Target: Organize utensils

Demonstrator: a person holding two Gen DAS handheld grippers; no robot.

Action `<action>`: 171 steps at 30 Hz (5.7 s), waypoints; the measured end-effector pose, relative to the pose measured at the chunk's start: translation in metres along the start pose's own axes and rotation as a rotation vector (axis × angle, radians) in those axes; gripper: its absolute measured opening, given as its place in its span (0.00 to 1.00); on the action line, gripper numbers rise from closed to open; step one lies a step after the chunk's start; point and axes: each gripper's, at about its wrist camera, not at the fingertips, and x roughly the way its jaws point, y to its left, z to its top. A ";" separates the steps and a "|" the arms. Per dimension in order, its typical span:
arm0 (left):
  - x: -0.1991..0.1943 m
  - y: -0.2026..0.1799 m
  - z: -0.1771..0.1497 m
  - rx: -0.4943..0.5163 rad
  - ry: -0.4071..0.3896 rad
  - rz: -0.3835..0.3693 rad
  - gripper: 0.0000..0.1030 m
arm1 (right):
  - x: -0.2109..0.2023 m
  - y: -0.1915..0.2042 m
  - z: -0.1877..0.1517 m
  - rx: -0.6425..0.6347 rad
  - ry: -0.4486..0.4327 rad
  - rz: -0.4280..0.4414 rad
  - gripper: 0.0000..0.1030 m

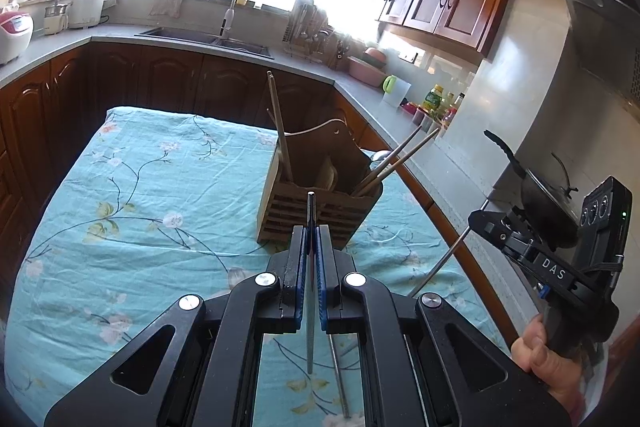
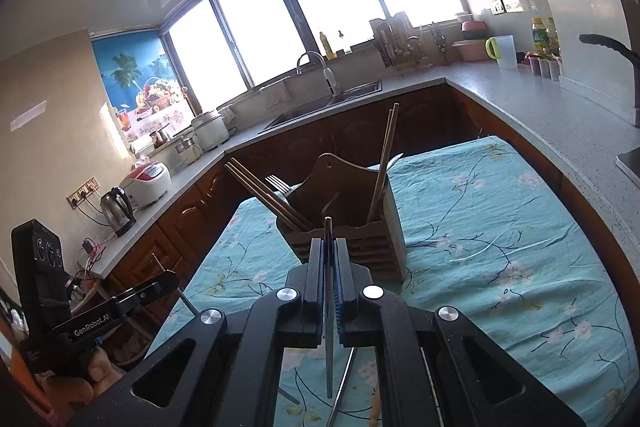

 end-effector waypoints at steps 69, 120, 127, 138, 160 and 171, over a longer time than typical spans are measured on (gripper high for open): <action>0.117 0.004 0.073 0.008 -0.130 0.129 0.05 | 0.099 -0.027 0.051 -0.024 -0.138 -0.105 0.05; -0.034 0.025 -0.128 0.003 -0.135 0.291 0.62 | -0.053 -0.018 -0.120 -0.048 -0.139 -0.121 0.89; -0.067 0.013 -0.141 0.051 -0.296 0.316 0.95 | -0.082 -0.001 -0.119 -0.140 -0.268 -0.130 1.00; -0.061 0.020 -0.167 0.085 -0.288 0.403 0.97 | -0.083 0.005 -0.155 -0.263 -0.322 -0.238 1.00; -0.050 0.006 -0.177 0.159 -0.256 0.452 0.97 | -0.090 -0.007 -0.159 -0.214 -0.296 -0.247 1.00; -0.053 -0.002 -0.180 0.187 -0.278 0.461 0.97 | -0.090 -0.009 -0.158 -0.216 -0.299 -0.238 1.00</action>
